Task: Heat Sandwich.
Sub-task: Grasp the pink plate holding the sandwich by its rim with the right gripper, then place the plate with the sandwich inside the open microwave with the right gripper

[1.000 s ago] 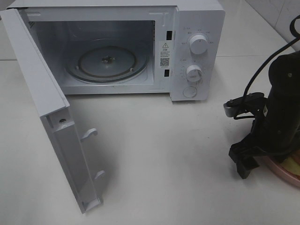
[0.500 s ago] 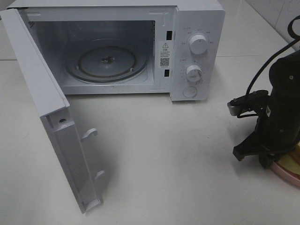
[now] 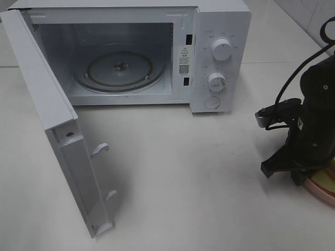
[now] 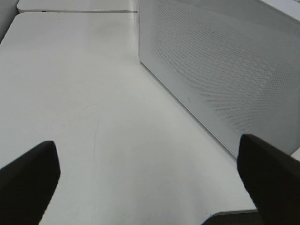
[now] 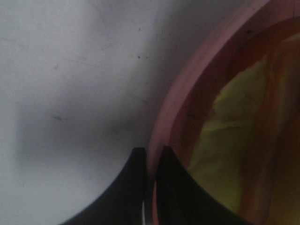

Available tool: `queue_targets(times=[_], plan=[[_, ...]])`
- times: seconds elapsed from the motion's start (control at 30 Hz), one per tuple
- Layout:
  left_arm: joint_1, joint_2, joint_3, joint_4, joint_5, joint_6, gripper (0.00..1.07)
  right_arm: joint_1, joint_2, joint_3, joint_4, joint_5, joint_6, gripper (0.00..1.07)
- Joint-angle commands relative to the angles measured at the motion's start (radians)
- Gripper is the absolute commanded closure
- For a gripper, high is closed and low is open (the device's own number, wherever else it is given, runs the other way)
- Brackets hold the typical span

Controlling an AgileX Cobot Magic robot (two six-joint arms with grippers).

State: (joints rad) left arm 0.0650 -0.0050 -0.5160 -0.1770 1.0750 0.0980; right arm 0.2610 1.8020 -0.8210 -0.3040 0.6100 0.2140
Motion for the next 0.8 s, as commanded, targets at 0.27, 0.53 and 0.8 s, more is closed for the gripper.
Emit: queue_targets(times=[0.27, 0.53, 0.8], plan=[[-0.005, -0.019, 0.002, -0.007, -0.005, -0.007, 0.09, -0.003, 0.005, 0.003, -0.005, -0.004, 0.010, 1.07], [-0.005, -0.019, 0.002, -0.007, -0.005, -0.007, 0.09, -0.002, 0.001, 0.002, -0.026, 0.022, 0.037, 1.07], [-0.005, -0.019, 0.002, -0.007, -0.005, -0.007, 0.09, 0.045, 0.001, 0.002, -0.089, 0.052, 0.096, 1.07]])
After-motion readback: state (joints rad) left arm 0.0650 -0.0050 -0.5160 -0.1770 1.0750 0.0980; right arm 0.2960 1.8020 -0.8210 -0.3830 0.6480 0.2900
